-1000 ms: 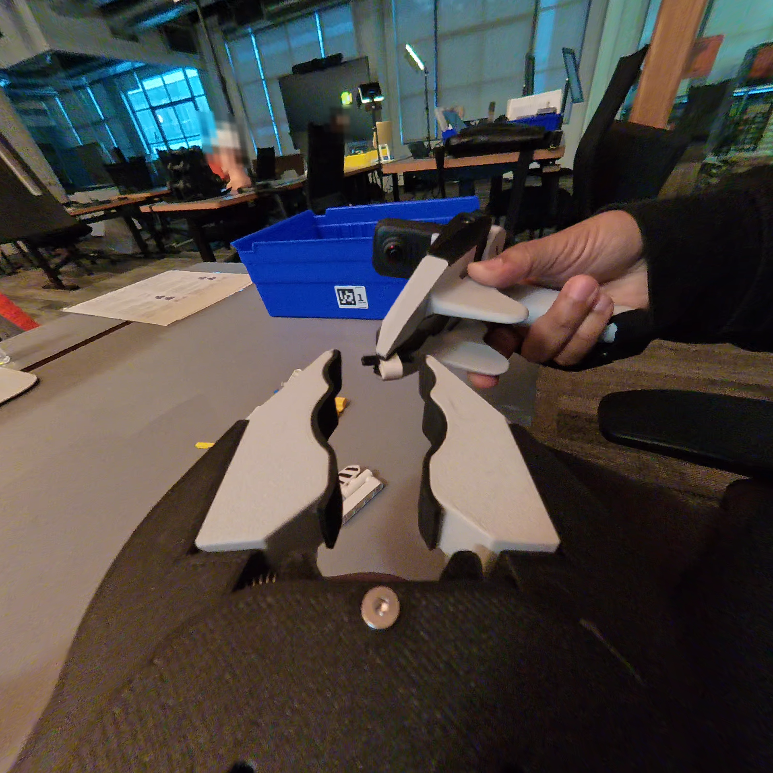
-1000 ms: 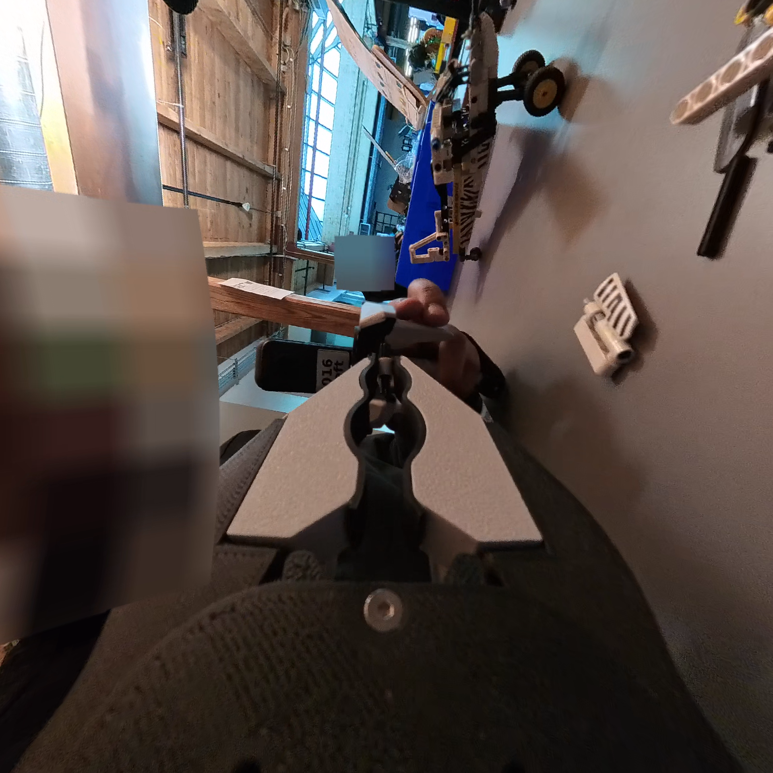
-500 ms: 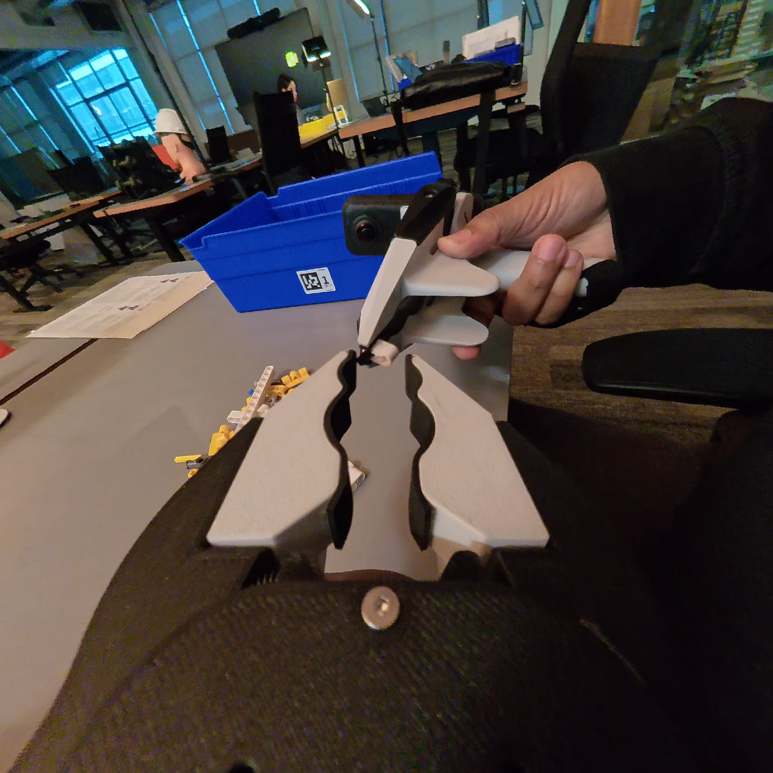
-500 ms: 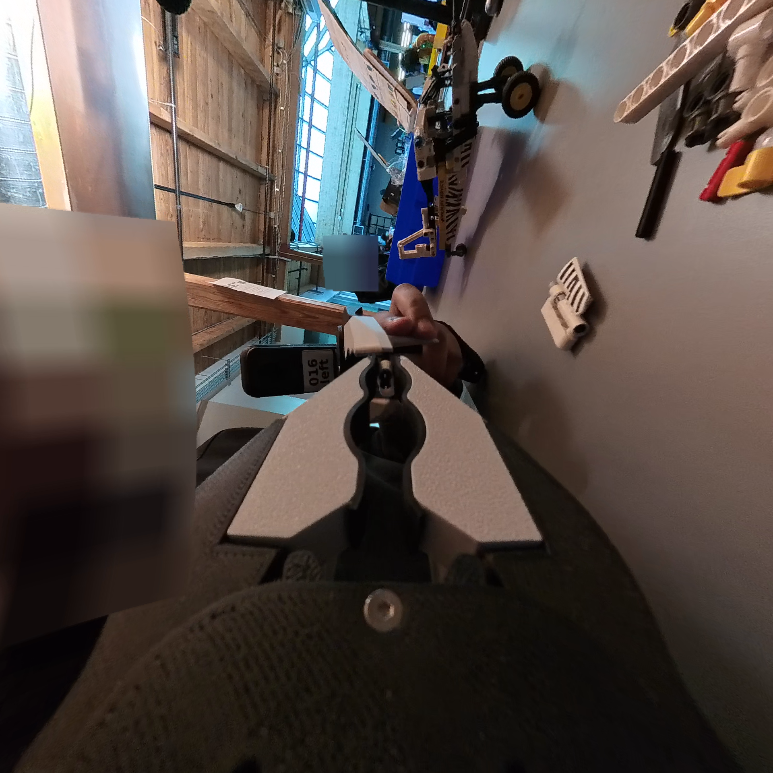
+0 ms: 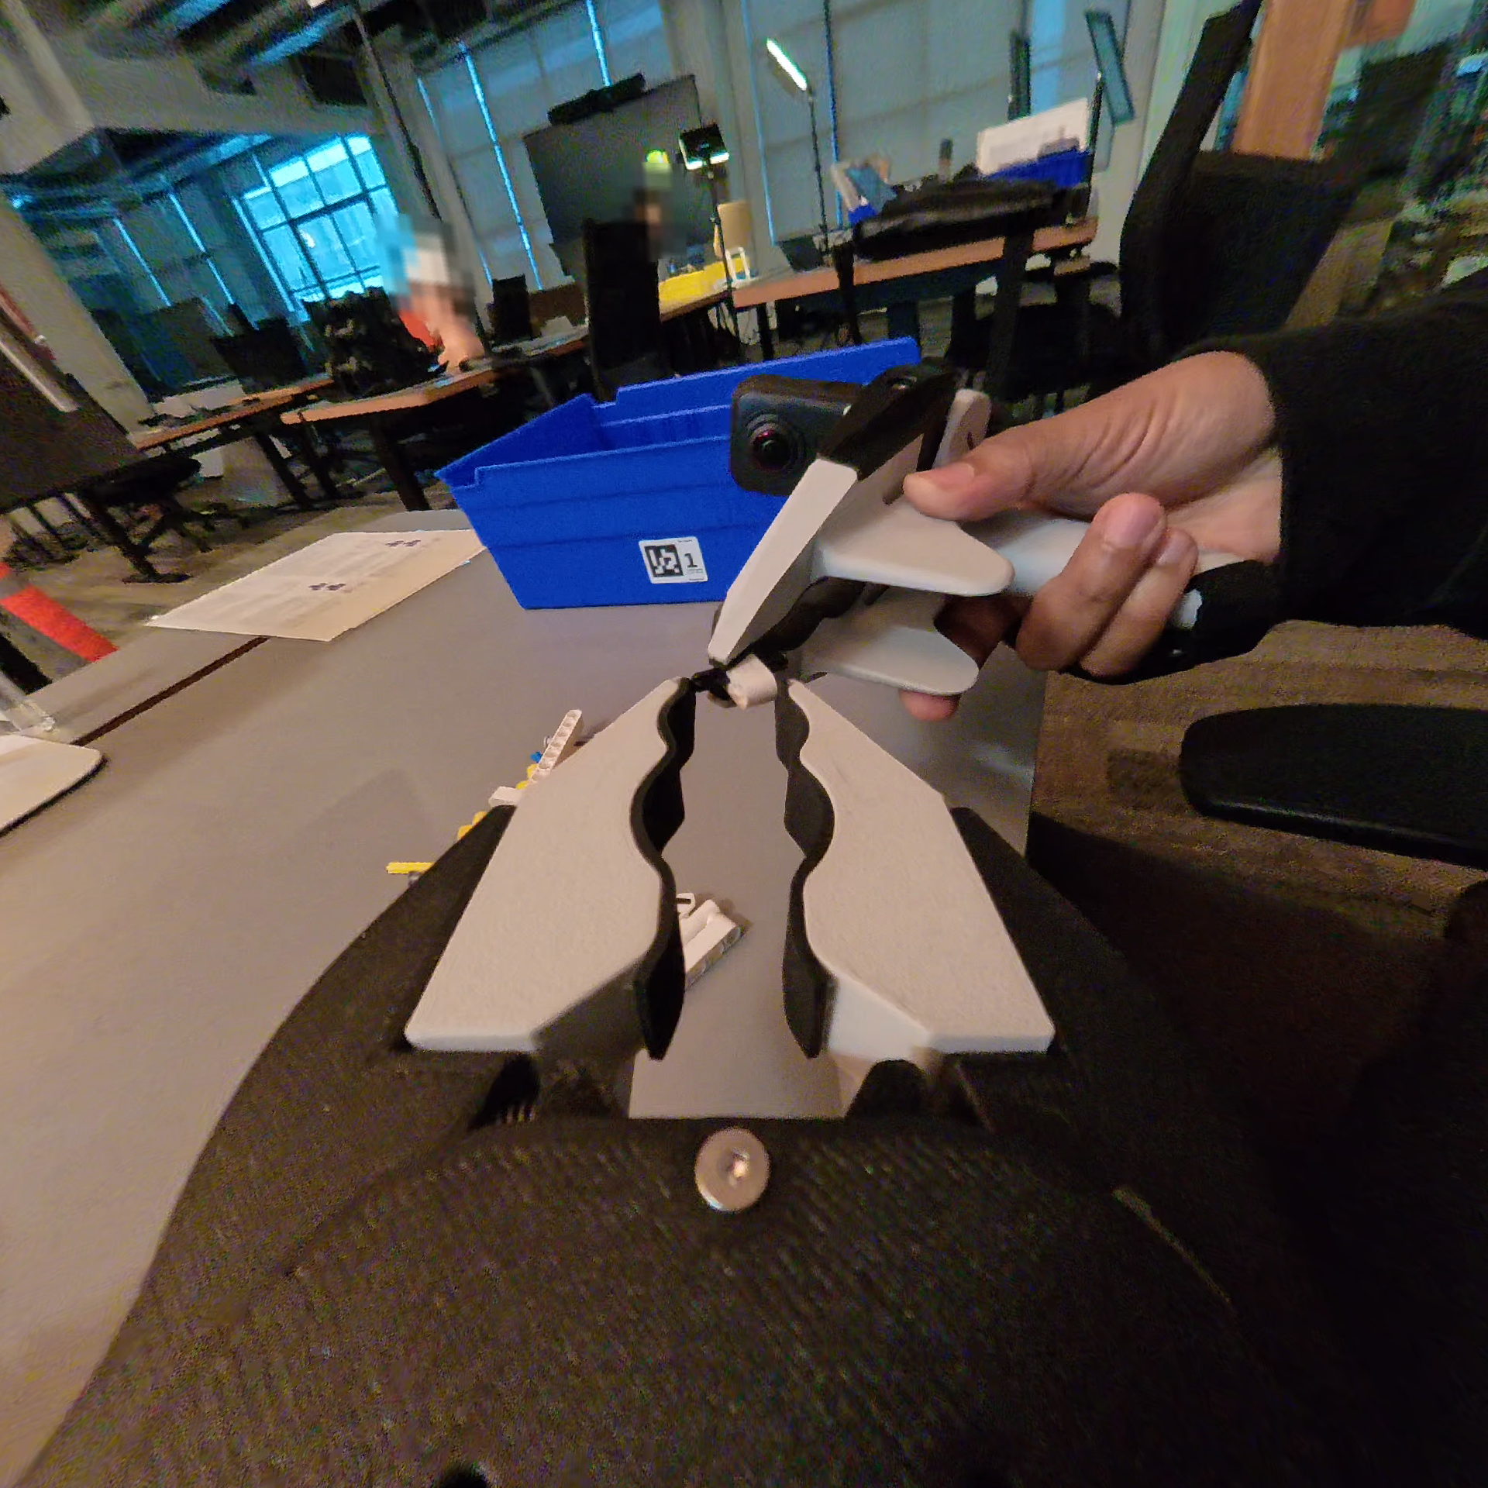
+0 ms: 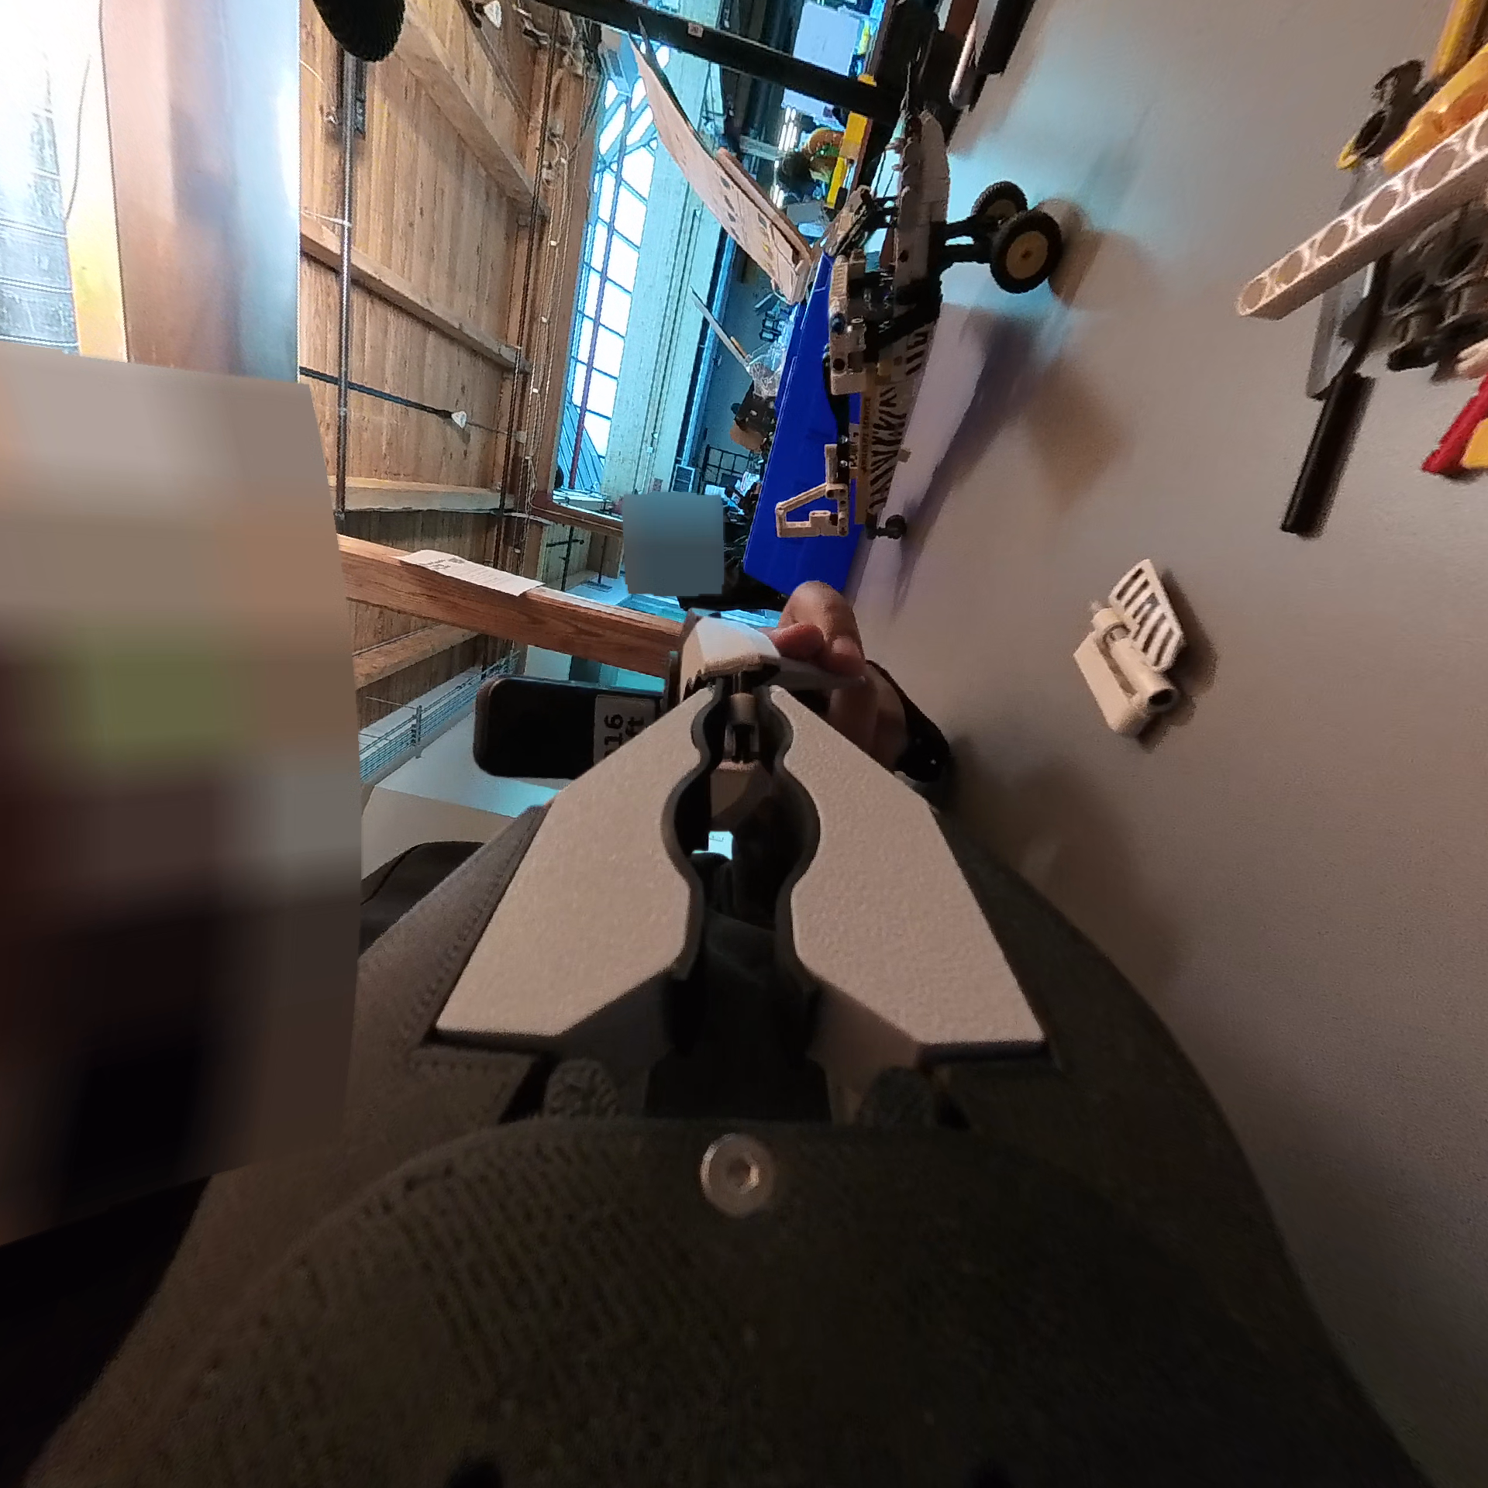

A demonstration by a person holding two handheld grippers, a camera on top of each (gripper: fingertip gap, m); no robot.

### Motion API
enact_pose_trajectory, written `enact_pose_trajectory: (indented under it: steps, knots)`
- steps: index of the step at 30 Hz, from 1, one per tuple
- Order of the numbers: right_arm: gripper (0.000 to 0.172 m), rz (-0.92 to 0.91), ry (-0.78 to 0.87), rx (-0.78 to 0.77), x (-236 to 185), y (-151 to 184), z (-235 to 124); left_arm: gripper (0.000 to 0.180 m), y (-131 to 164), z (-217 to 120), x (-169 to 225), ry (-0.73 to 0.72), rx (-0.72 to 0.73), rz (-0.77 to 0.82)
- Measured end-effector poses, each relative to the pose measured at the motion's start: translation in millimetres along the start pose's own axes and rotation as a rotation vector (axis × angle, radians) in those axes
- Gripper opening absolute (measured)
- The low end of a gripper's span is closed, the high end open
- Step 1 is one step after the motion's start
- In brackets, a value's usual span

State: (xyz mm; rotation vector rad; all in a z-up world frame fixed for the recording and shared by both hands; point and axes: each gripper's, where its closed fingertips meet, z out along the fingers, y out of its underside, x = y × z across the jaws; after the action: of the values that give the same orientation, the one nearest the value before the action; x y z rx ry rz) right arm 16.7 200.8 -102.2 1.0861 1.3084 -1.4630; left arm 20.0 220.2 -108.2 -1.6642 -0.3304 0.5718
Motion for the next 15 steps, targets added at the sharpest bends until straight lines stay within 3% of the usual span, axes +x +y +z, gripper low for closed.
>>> enact_pose_trajectory:
  steps: [4, 9, 11, 13, 15]
  knots:
    - [0.009, -0.01, -0.012, -0.002, -2.5, 1.5, 4.0, 0.014, -3.2, -3.9, -3.5, -0.003, 0.029, -0.029]
    - [0.032, -0.023, -0.037, -0.009, -5.5, 2.9, 6.8, 0.014, -8.6, -11.4, -13.7, -0.024, 0.087, -0.087]
    - [0.033, -0.042, -0.1, 0.013, -15.8, -0.7, 5.1, 0.014, -9.0, -14.6, -18.1, -0.033, 0.096, -0.101]
    - [0.024, -0.16, -0.096, 0.022, -19.7, -2.5, 4.6, 0.014, -8.8, -17.1, -20.9, -0.046, 0.1, -0.092]
    - [0.025, -0.393, 0.019, 0.011, -10.8, -2.0, 7.2, 0.014, -7.2, -17.9, -22.5, -0.061, 0.089, -0.062]
